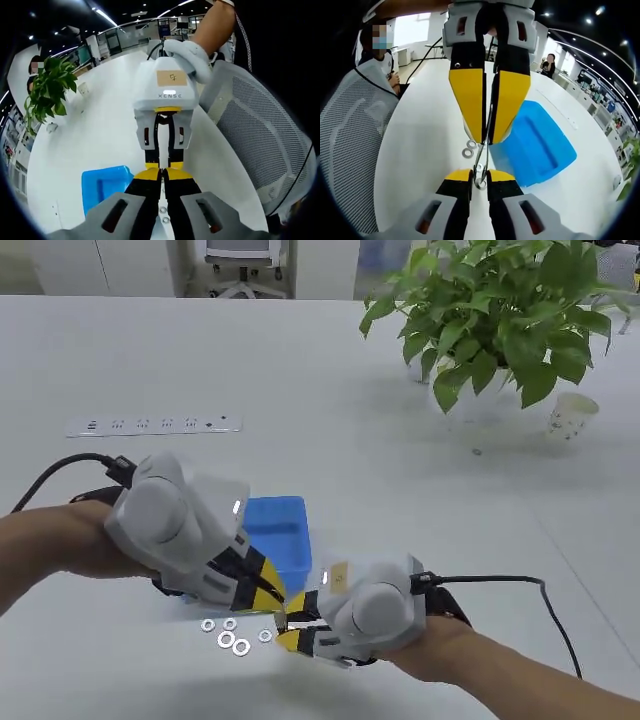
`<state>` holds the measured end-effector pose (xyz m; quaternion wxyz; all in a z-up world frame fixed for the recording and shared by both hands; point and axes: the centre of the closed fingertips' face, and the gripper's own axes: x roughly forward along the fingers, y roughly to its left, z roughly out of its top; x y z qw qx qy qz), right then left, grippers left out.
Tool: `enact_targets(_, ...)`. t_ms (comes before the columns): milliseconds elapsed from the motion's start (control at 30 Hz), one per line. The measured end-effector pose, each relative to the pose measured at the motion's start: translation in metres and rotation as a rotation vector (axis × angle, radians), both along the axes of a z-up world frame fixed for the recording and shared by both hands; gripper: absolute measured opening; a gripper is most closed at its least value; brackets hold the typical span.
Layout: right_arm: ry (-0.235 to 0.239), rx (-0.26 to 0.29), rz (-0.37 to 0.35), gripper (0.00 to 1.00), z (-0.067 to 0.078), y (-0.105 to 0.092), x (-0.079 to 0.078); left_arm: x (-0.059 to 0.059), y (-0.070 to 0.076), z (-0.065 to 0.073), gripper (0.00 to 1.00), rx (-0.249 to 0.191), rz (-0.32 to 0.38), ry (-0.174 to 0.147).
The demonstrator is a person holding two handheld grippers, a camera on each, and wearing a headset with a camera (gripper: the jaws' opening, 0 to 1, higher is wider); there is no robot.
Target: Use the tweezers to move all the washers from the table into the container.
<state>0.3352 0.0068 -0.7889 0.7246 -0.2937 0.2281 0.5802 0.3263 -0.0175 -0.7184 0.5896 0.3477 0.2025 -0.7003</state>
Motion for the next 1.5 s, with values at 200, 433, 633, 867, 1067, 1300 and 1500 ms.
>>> enact_targets(200,0.023,0.008,-0.020,0.15,-0.0006,-0.0013,0.0007,0.0060,-0.0048,-0.0004,0.06,0.003,0.002,0.032)
enact_targets(433,0.046,0.039,-0.048,0.15,0.0036,-0.0019,0.0027,0.0053,-0.0078,-0.0005,0.06,0.007,-0.012,0.052)
enact_targets(633,0.070,0.043,-0.067,0.11,0.0027,-0.0024,0.0022,0.0031,-0.0088,-0.0008,0.06,0.007,-0.017,0.058)
enact_targets(867,0.111,0.043,-0.101,0.09,0.0017,-0.0024,0.0024,0.0030,-0.0084,-0.0022,0.06,0.013,-0.010,0.064)
enact_targets(1067,0.131,0.053,-0.126,0.08,0.0016,-0.0021,0.0018,0.0030,-0.0074,-0.0026,0.06,0.013,-0.006,0.063)
enact_targets(1300,0.132,0.053,-0.129,0.08,0.0014,-0.0017,0.0018,0.0033,-0.0065,-0.0031,0.06,0.017,-0.006,0.060)
enact_targets(1500,0.130,0.047,-0.121,0.08,0.0027,-0.0010,0.0007,0.0025,-0.0055,-0.0017,0.06,0.021,-0.010,0.055)
